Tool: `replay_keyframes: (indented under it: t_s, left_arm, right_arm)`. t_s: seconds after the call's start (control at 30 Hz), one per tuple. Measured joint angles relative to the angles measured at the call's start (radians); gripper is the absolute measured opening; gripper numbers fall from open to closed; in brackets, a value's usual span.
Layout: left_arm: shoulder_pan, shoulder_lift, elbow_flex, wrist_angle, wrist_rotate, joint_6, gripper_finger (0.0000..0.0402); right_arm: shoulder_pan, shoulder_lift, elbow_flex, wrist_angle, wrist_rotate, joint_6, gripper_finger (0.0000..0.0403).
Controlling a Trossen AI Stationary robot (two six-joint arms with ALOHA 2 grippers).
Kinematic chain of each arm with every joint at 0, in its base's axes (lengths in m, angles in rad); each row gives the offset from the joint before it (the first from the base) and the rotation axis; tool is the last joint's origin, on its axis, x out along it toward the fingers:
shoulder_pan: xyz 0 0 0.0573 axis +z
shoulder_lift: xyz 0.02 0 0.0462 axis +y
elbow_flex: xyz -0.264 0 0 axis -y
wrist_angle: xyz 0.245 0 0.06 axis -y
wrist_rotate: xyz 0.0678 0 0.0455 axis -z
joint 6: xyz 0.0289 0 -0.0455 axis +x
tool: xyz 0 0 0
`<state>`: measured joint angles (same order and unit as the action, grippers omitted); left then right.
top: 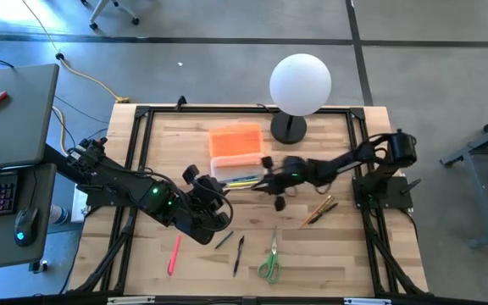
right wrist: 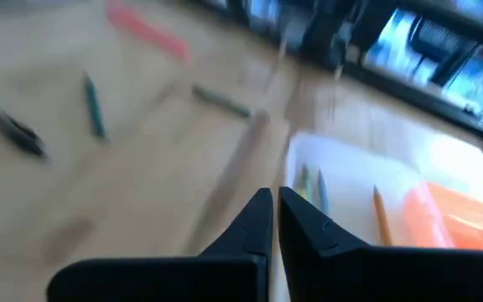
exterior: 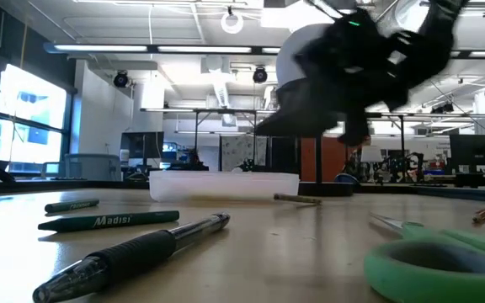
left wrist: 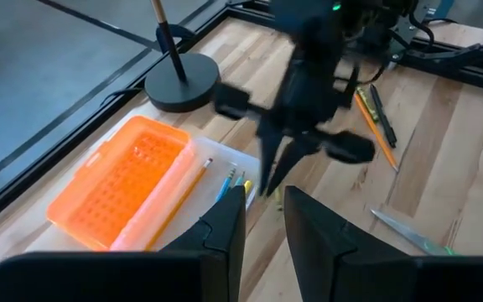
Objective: Pick & place school supplies into a supply box
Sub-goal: Put the top green crayon into the transparent supply box
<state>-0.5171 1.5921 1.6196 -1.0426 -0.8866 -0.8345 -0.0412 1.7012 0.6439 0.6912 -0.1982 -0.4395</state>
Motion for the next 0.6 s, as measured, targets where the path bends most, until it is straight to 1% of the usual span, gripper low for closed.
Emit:
replay_keyframes:
  t_s: [0.07,0.13,0.17,0.23,0.3,0.37,0.47,0.6]
  left_arm:
    - [0.000,0.000,0.000,0.001,0.005,0.000,0.0117]
    - [0.000,0.000,0.000,0.001,0.018,0.000,0.0117]
    - [0.000,0.000,0.000,0.001,0.026,0.000,0.0117]
    - [0.000,0.000,0.000,0.002,0.048,0.000,0.0117]
    - [0.000,0.000,0.000,0.002,0.065,0.000,0.0117]
    - [0.000,0.000,0.000,0.002,0.066,0.000,0.0117]
    - [0.000,0.000,0.000,0.003,0.066,0.000,0.0117]
    - [0.000,0.000,0.000,0.004,0.075,0.000,0.0117]
  right_arm:
    - [0.011,0.013,0.138,-0.238,0.055,-0.059,0.0000]
    - [0.013,0.022,0.234,-0.443,0.067,-0.066,0.0000]
    - [0.013,0.025,0.264,-0.506,0.051,-0.055,0.0000]
    - [0.009,0.025,0.290,-0.530,-0.038,-0.021,0.0002]
    - [0.010,0.010,0.292,-0.494,-0.140,-0.014,0.0005]
    - [0.016,-0.010,0.291,-0.485,-0.196,-0.016,0.0010]
    - [0.024,-0.031,0.290,-0.578,-0.198,-0.019,0.0022]
    - [0.023,-0.040,0.289,-0.763,-0.193,-0.062,0.0046]
